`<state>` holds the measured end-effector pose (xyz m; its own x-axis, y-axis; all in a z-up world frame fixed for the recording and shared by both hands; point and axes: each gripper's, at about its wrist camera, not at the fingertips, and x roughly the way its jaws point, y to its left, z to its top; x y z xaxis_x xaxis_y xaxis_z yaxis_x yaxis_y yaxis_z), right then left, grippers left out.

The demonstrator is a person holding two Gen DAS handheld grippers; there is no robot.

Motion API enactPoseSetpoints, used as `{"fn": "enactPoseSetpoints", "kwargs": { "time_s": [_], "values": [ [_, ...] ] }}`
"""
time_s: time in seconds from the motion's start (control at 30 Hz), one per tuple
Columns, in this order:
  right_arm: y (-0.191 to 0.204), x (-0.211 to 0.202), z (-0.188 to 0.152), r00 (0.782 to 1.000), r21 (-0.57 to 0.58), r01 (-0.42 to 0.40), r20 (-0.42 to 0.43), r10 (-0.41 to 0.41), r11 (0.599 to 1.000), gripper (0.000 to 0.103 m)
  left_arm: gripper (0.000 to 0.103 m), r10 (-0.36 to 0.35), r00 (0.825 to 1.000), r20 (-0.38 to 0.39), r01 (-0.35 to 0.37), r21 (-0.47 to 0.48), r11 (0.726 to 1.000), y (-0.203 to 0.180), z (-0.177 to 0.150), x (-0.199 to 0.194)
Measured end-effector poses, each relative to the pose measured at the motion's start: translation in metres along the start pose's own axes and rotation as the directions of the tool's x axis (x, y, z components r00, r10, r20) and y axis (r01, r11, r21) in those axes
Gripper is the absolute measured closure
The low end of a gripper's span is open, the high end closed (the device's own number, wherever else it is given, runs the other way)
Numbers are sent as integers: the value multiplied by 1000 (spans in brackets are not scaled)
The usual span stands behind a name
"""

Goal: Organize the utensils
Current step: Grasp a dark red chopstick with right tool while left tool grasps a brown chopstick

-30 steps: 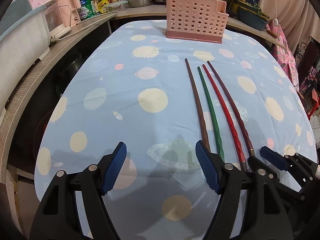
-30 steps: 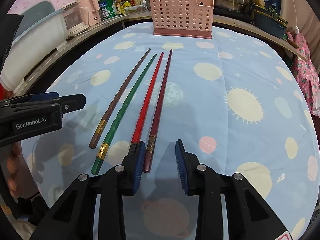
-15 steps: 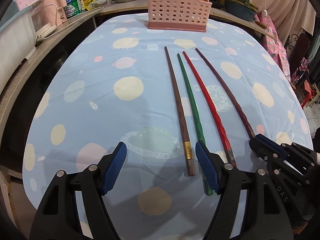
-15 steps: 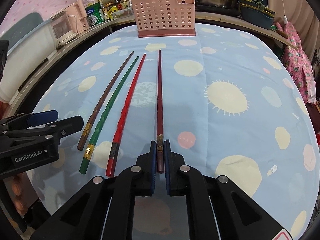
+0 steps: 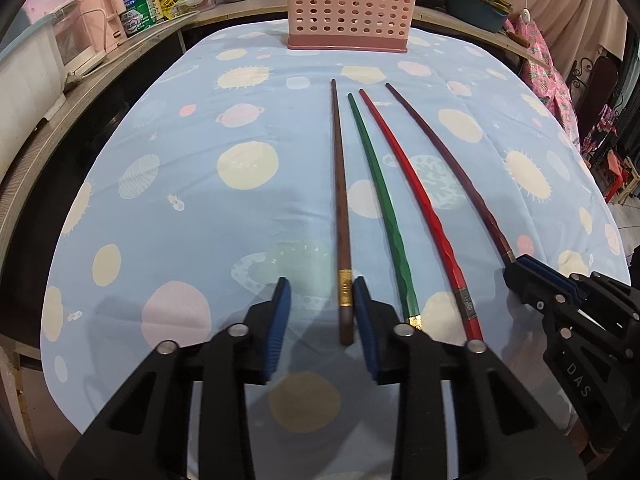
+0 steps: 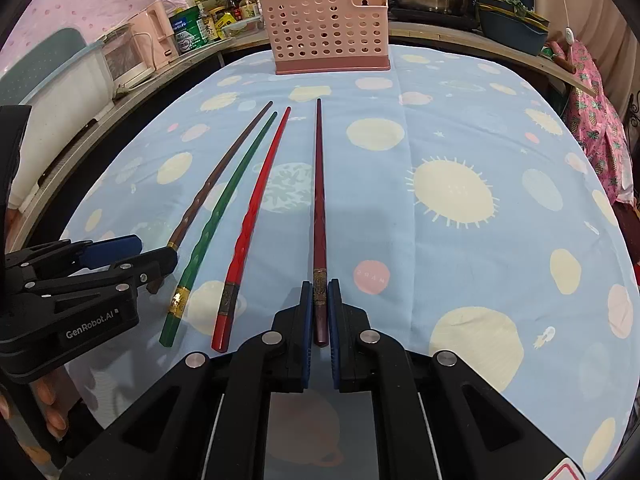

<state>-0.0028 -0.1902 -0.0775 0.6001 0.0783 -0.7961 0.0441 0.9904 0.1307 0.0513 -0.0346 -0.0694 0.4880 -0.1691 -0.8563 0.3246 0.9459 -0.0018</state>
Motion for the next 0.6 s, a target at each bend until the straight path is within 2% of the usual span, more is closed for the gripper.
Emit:
{"fn": "enactPoseSetpoints", "kwargs": {
  "time_s": [0.07,0.17,0.6],
  "values": [
    [0,0,0,1000,-2,1,0,-1,1000,96,89,-8,1000,0,8,1,1000,1,0,0],
    [0,0,0,1000,-3,1,-1,-1,1000,96,96,-19,1000,-4,19,3,1000,0,0,0],
    [-1,-18,3,1000,6,-12,22,12,1000,96,96,-47,999,-3,47,-45,998,9,3,-16]
  ]
}}
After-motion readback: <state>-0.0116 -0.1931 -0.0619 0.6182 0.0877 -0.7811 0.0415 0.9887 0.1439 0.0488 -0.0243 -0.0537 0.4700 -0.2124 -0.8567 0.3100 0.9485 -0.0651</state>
